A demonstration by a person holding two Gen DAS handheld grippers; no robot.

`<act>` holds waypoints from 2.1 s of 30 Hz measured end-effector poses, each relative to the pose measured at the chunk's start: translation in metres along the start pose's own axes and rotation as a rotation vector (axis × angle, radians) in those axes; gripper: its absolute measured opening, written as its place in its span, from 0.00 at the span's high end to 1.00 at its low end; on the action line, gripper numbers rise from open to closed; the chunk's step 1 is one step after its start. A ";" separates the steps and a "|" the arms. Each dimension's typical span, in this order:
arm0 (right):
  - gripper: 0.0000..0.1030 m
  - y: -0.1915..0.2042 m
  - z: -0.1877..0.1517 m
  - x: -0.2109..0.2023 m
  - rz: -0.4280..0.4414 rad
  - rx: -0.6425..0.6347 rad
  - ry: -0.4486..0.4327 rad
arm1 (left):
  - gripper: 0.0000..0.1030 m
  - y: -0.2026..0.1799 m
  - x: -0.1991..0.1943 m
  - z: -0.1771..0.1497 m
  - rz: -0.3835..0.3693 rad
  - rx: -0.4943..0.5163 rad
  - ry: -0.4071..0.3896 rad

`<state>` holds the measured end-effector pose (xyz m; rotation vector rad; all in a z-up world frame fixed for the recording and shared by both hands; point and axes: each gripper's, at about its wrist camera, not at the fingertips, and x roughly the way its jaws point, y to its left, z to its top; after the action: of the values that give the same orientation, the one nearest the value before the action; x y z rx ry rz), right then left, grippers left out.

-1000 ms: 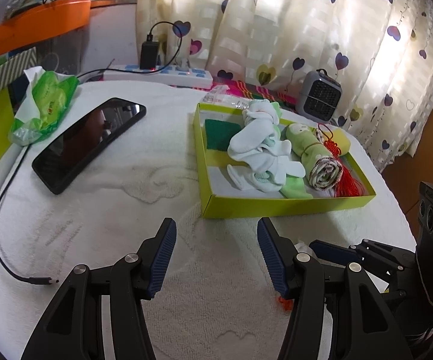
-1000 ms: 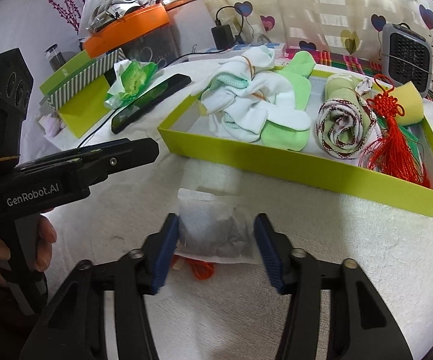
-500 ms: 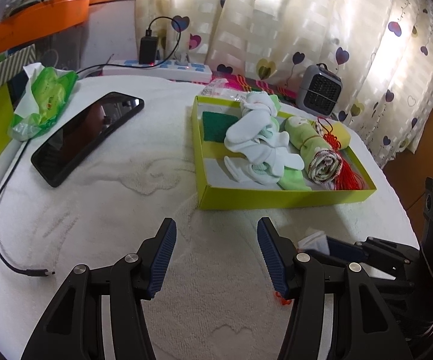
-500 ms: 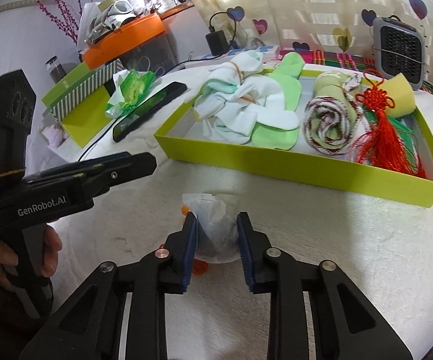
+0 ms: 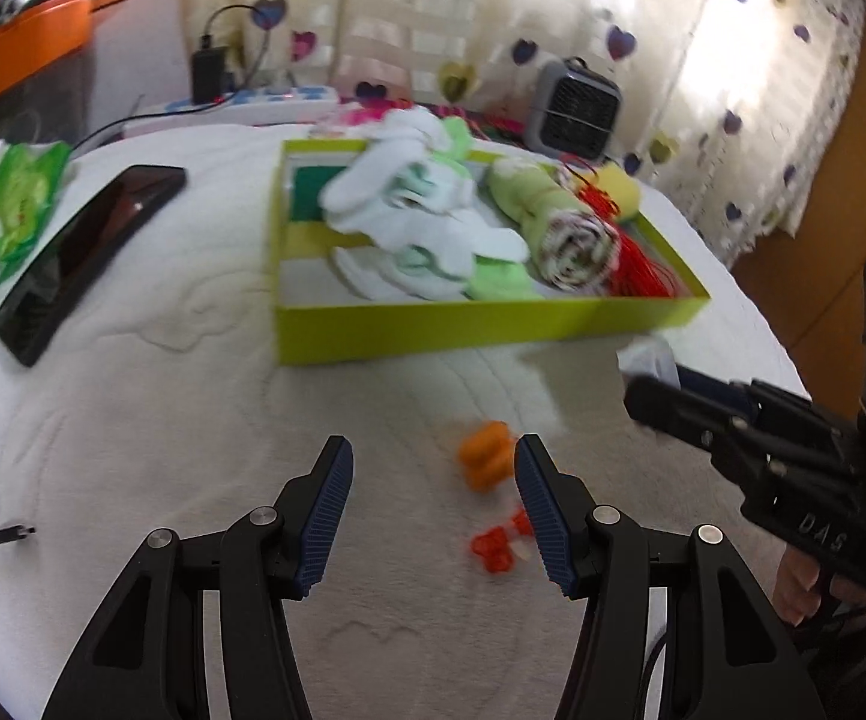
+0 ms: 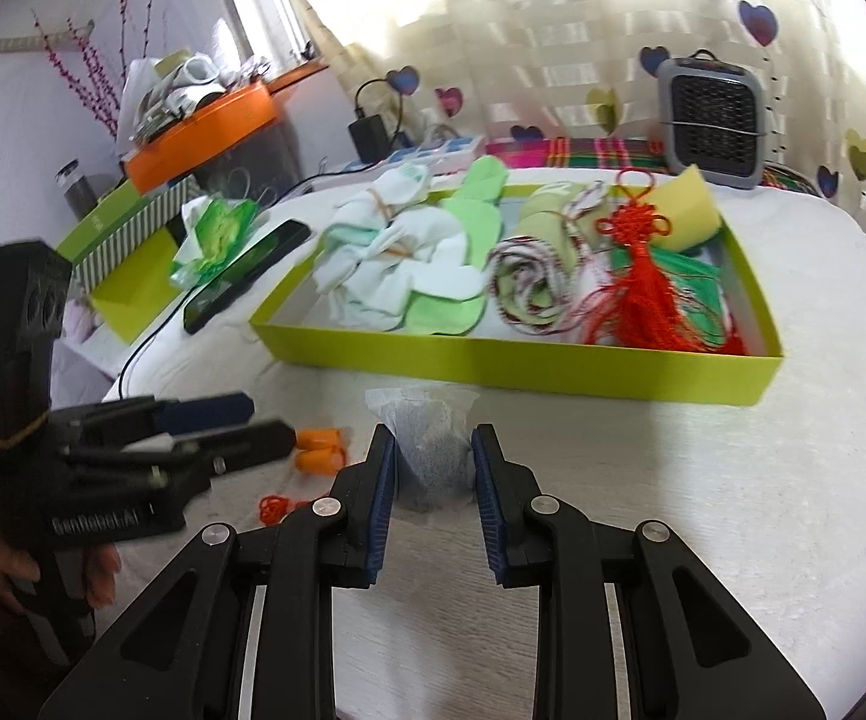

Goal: Organize soft objects
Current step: 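Grasp the orange earplugs with the left tool while the right tool holds the clear bag, then carry the earplugs and clear bag into the box with both tools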

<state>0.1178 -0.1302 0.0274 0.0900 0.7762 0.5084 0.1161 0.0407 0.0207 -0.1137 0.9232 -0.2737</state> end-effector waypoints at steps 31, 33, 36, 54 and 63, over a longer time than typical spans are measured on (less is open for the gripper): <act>0.74 -0.008 -0.004 -0.008 0.043 0.032 -0.035 | 0.74 -0.017 0.015 0.002 0.096 0.058 0.004; 0.74 -0.008 -0.004 -0.008 0.042 0.033 -0.035 | 0.74 -0.017 0.015 0.001 0.095 0.056 0.002; 0.74 -0.008 -0.004 -0.008 0.043 0.032 -0.034 | 0.75 -0.017 0.015 0.001 0.094 0.054 -0.001; 0.74 -0.008 -0.005 -0.006 0.040 0.027 -0.028 | 0.75 -0.015 0.011 0.002 0.082 0.046 -0.009; 0.74 -0.007 -0.004 -0.008 0.037 0.021 -0.033 | 0.75 -0.018 0.002 0.007 0.064 0.042 -0.038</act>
<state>0.1127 -0.1401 0.0278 0.1324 0.7490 0.5326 0.1194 0.0227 0.0278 -0.0506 0.8810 -0.2308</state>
